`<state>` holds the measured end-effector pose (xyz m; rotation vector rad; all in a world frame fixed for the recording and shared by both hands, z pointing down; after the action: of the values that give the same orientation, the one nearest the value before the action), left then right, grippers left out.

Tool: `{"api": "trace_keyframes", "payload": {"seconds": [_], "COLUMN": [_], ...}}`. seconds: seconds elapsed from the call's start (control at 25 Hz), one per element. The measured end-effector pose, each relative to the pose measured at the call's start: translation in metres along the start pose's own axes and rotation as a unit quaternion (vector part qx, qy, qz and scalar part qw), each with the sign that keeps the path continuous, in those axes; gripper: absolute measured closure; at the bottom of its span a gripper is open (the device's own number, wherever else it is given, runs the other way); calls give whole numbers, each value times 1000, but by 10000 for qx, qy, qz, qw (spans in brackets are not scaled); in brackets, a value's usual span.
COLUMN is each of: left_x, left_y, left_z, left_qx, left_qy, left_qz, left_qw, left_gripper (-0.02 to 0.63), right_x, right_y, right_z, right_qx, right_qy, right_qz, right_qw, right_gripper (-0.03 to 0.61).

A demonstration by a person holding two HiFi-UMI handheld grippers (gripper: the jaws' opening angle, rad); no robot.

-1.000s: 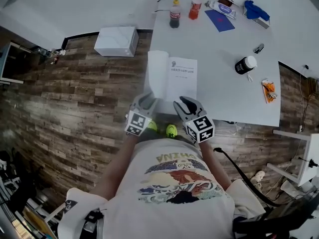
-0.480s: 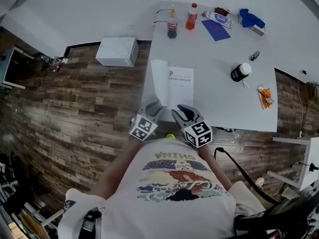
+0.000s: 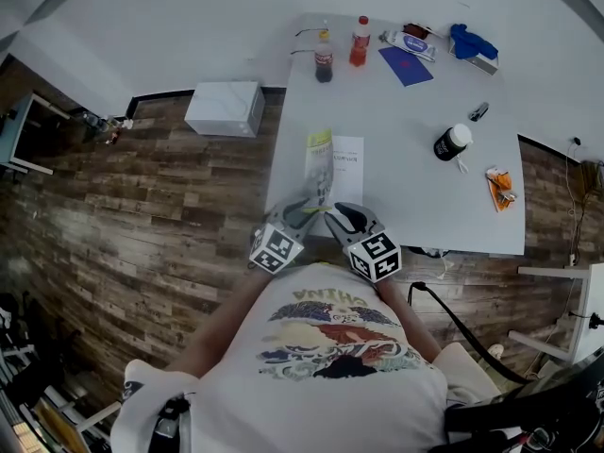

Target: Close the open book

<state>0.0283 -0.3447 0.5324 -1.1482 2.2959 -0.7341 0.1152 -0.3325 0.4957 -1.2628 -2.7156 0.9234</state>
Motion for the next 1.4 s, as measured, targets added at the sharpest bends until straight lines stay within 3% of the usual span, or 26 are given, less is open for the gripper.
{"api": "trace_keyframes", "payload": {"seconds": [0.12,0.36,0.48,0.72,1.04,1.4], "left_x": [-5,7,13,23,20,17], "left_y": [0,17,31,48,52,57], "left_z": [7,32,46,81,82,79], "left_qx": [-237,-983,-1451,-2171,-2154,-2136], "left_qy": [84,657,796,1085,1100,1054], "left_qz": [-111,-36,-24,-52,83,132], "left_qw": [9996,9930,9862,9701,9703,9711], "left_gripper": [503,505,580,603,603,603], "right_x": [-4,-14,-19,-19,-7,0], "right_y": [3,11,15,23,24,25], "right_z": [-1,5,15,49,61,57], "right_qx": [-27,-185,-354,-896,-1101,-1075], "right_qy": [-19,-16,78,339,581,544], "right_qz": [-1,-140,-276,-400,-512,-512], "right_qw": [10000,9997,9990,9946,9909,9914], "right_gripper": [456,456,456,471,534,541]}}
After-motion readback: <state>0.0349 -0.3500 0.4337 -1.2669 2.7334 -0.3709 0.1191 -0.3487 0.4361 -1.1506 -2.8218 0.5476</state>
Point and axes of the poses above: the fingertips, and each gripper's own axes: y backward along the fingers, x to its left, z out of its top, the point moved 4 cm from there along y, backward along the fingers, and after that the axes turned 11 degrees about x, right-handed, at the moved point
